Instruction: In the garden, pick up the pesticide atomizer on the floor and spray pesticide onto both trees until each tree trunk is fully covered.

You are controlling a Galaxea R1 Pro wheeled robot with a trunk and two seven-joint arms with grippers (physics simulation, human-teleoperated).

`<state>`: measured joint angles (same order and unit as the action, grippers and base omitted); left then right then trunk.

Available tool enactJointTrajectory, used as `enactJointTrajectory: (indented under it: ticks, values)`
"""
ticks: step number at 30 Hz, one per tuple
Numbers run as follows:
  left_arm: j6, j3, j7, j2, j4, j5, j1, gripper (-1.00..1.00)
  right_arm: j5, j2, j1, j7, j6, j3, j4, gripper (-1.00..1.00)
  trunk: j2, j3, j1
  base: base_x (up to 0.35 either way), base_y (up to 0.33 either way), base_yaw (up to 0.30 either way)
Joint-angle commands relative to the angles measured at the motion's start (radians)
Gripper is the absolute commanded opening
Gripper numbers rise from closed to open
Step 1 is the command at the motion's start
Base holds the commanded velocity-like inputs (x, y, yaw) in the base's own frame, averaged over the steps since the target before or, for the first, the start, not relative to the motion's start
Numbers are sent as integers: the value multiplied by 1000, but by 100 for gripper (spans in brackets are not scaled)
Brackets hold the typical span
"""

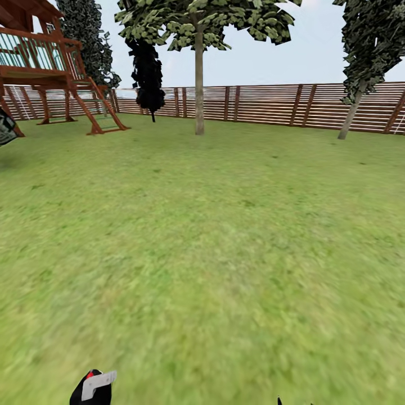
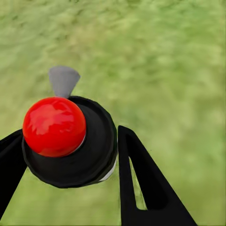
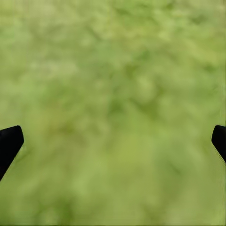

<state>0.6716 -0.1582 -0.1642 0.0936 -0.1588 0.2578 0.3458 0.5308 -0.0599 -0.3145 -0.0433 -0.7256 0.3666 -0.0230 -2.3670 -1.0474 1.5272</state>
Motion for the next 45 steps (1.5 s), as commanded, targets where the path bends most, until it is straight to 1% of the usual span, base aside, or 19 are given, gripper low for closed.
enactJointTrajectory:
  ticks: [1,45]
  values:
    - [-1,0,0,0,0,0,0,-100,0,0,0,0,0,0,0,100,0,0,0,340,0,0]
    - [0,0,0,0,0,0,0,-100,0,0,0,0,0,0,0,100,0,0,0,340,0,0]
